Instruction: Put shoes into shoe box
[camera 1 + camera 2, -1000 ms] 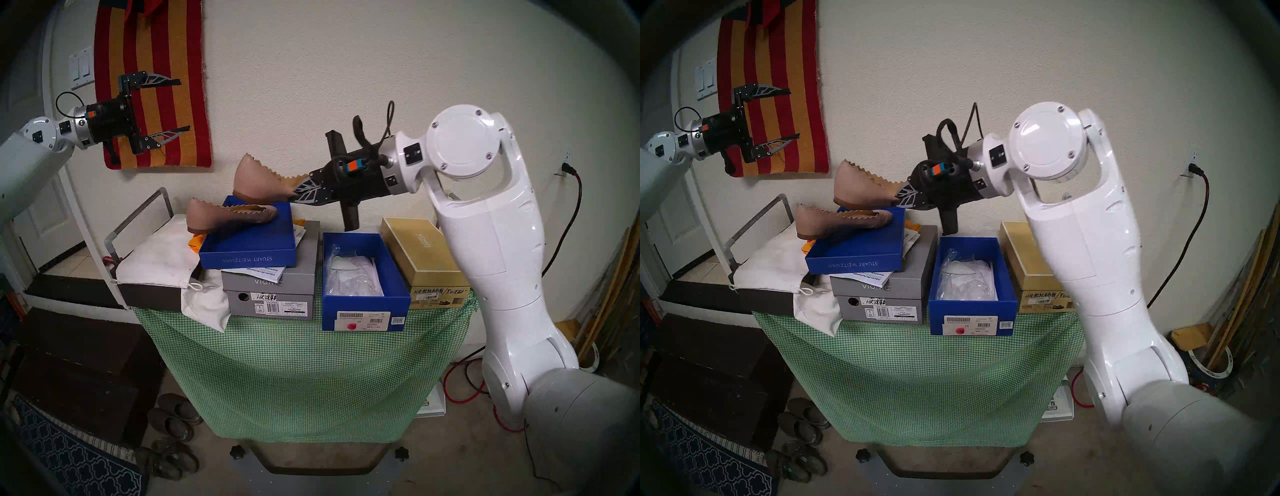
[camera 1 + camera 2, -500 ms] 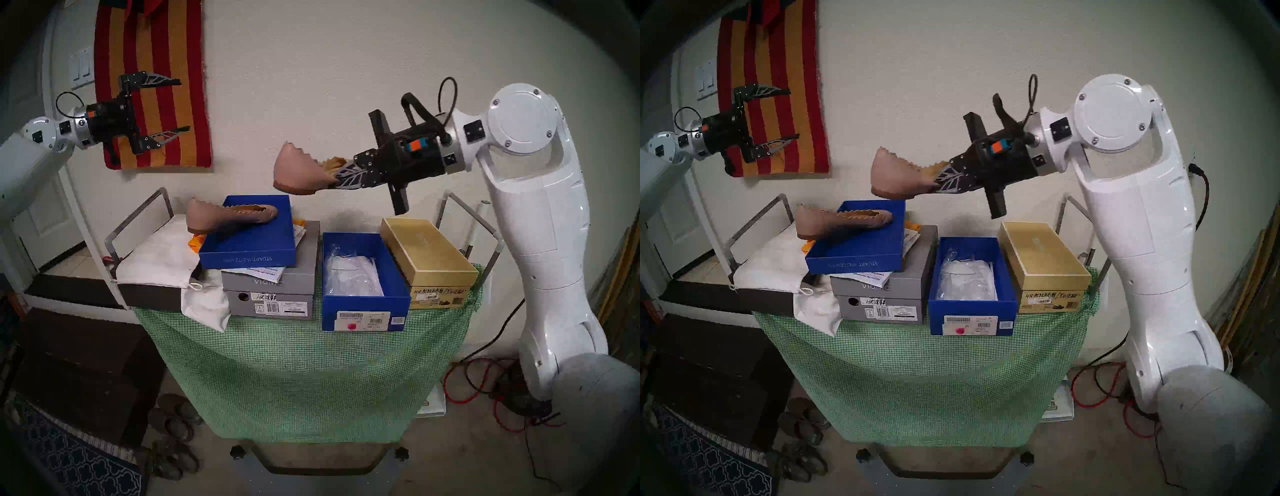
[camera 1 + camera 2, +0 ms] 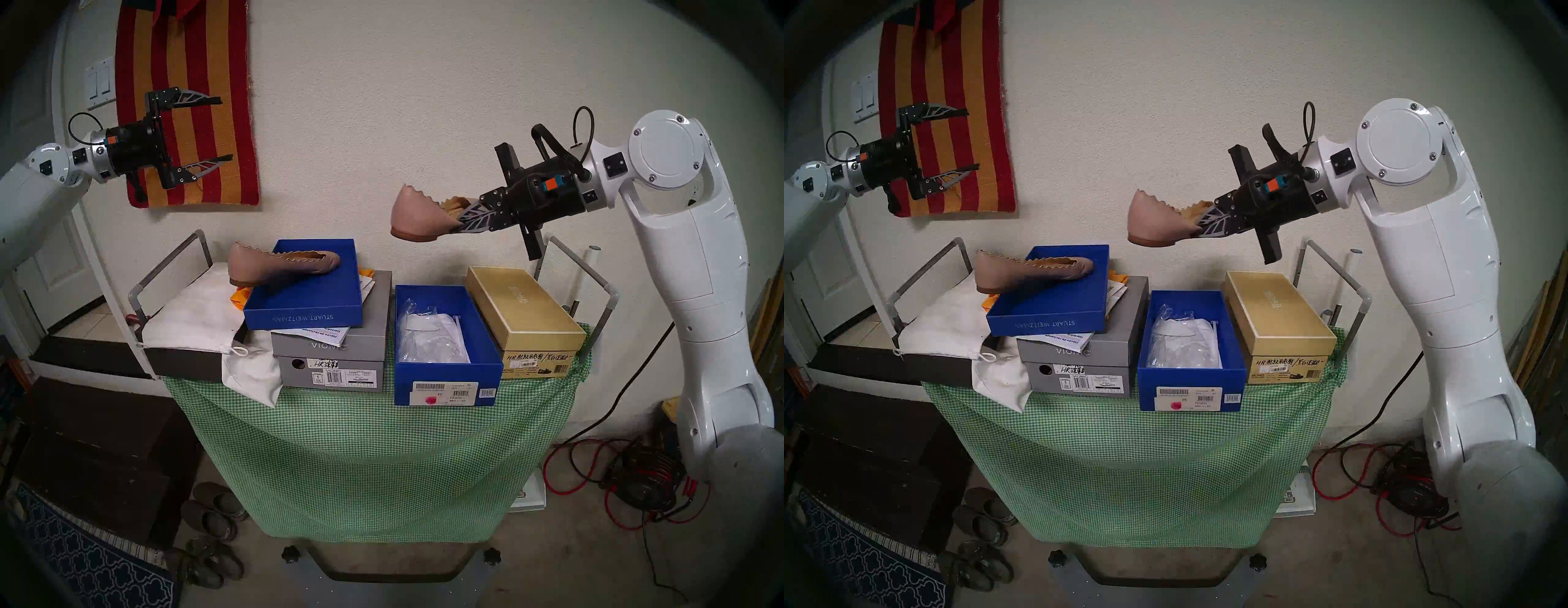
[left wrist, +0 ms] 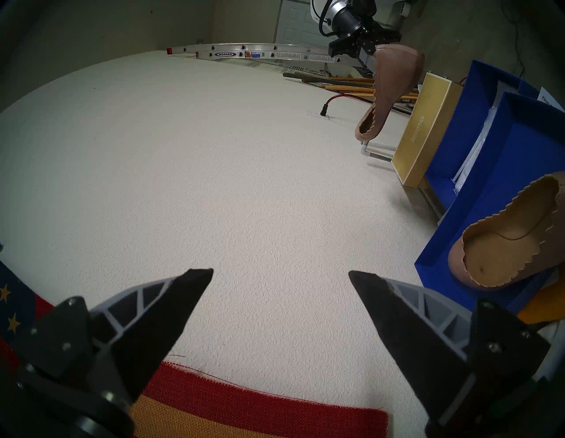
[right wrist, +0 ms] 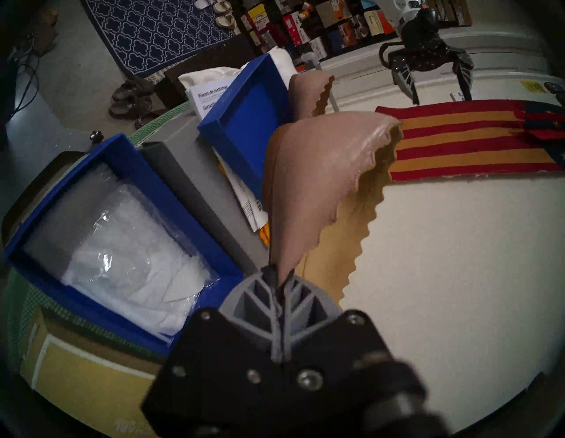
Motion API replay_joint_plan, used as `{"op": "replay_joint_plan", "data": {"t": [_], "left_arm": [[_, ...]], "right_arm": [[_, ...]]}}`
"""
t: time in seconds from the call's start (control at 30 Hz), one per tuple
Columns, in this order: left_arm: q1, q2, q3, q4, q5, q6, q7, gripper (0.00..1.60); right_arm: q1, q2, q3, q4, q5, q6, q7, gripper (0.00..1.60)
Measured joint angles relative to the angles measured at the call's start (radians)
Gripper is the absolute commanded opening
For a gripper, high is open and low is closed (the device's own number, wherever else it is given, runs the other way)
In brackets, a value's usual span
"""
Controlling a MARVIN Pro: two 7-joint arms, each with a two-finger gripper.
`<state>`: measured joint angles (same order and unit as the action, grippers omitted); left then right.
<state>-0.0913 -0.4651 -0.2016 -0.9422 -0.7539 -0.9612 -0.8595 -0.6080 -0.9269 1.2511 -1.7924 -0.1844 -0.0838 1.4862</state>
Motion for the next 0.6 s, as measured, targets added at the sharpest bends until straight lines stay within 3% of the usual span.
{"op": "replay_joint_plan", "data": {"t": [0.6], "left_arm": [[0.000,0.000,0.000,0.000,0.000,0.000,0.000,1.60]], "right_arm": [[0.044,0.220,-0.190,0.032,0.114,-0.127,0.000,0.00]]}}
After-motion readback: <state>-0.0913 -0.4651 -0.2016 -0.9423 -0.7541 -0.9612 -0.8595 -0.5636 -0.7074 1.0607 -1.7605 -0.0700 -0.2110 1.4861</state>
